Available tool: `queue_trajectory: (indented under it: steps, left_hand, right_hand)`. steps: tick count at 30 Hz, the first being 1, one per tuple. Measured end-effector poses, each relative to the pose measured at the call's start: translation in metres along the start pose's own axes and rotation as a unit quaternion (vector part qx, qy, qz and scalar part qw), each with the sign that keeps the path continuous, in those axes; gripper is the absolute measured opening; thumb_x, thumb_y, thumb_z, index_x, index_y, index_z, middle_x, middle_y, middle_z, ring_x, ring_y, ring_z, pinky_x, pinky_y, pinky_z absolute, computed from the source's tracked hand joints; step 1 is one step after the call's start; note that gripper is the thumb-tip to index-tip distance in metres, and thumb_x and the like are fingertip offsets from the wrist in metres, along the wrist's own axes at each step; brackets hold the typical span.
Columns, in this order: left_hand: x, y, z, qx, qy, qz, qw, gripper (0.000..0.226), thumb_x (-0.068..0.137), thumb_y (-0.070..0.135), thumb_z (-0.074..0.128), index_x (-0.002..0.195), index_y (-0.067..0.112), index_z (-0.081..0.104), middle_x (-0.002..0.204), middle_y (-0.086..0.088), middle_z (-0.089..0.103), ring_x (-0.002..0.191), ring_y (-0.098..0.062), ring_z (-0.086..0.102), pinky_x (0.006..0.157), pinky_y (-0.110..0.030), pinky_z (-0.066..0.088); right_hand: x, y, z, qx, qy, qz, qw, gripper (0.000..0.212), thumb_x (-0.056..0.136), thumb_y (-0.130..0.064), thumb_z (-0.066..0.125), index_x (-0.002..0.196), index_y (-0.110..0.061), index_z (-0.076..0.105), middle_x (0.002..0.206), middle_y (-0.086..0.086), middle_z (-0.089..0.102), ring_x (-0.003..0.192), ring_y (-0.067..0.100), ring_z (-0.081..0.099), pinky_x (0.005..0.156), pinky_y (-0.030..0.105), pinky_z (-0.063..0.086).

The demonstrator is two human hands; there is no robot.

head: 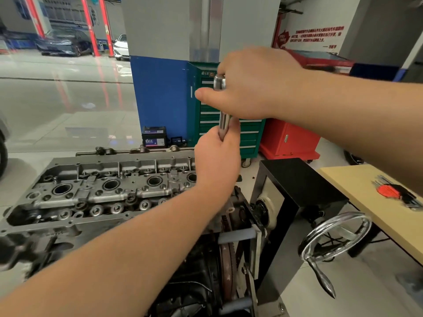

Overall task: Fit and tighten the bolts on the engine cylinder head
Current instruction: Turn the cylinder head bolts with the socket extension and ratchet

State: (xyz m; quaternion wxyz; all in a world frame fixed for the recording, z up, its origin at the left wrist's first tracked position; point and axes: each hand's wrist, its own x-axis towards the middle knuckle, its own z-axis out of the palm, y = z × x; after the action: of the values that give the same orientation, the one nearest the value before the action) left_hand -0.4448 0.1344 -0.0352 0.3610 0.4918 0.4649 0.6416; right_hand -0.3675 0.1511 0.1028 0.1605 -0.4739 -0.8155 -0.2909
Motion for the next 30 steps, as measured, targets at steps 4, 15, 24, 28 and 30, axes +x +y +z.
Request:
queue_trajectory:
  steps: [4, 15, 24, 28, 30]
  left_hand:
    - [0.015, 0.009, -0.027, -0.059, -0.255, -0.057, 0.963, 0.048, 0.101, 0.034, 0.062, 0.063, 0.024, 0.034, 0.049, 0.002, 0.031, 0.043, -0.018, 0.024, 0.050, -0.028, 0.028]
    - [-0.026, 0.004, 0.021, 0.012, 0.059, 0.019, 0.998, 0.020, 0.096, 0.046, 0.059, 0.110, 0.039, 0.048, 0.095, 0.004, 0.060, 0.083, -0.015, 0.064, 0.080, -0.053, 0.057]
    - [0.009, 0.013, -0.006, -0.045, -0.081, -0.048, 0.995, 0.050, 0.093, 0.046, 0.065, 0.059, 0.029, 0.033, 0.050, 0.010, 0.028, 0.048, -0.016, 0.023, 0.056, -0.038, 0.020]
    - [0.014, 0.021, -0.025, -0.047, -0.203, -0.079, 0.975, 0.043, 0.099, 0.045, 0.065, 0.076, 0.022, 0.037, 0.052, 0.002, 0.032, 0.048, -0.019, 0.026, 0.053, -0.035, 0.028]
    - [0.008, 0.020, -0.019, -0.006, -0.111, -0.062, 0.992, 0.043, 0.100, 0.048, 0.063, 0.078, 0.019, 0.040, 0.057, 0.000, 0.042, 0.051, -0.018, 0.037, 0.057, -0.034, 0.037]
  right_hand:
    - [-0.002, 0.003, -0.006, -0.031, -0.048, 0.038, 0.998, 0.081, 0.072, -0.097, 0.020, 0.065, -0.022, 0.049, 0.065, 0.001, 0.052, 0.059, 0.022, 0.051, 0.053, 0.032, 0.034]
    - [0.007, 0.030, 0.010, 0.255, -0.080, -0.114, 0.957, 0.053, 0.087, -0.075, 0.051, 0.107, -0.028, 0.063, 0.099, -0.006, 0.066, 0.093, 0.016, 0.059, 0.083, 0.043, 0.050]
    - [-0.008, 0.000, -0.007, -0.046, -0.013, 0.020, 0.999, 0.092, 0.073, -0.098, 0.014, 0.058, -0.017, 0.053, 0.057, 0.004, 0.051, 0.051, 0.023, 0.049, 0.049, 0.031, 0.035]
    - [0.004, 0.001, -0.010, -0.041, -0.081, -0.006, 0.996, 0.097, 0.066, -0.100, 0.009, 0.070, -0.017, 0.059, 0.065, 0.006, 0.058, 0.061, 0.025, 0.057, 0.054, 0.036, 0.041]
    - [0.013, 0.002, -0.010, -0.024, -0.080, -0.041, 0.996, 0.096, 0.067, -0.100, 0.015, 0.083, -0.020, 0.064, 0.076, 0.001, 0.063, 0.072, 0.024, 0.060, 0.058, 0.035, 0.041]
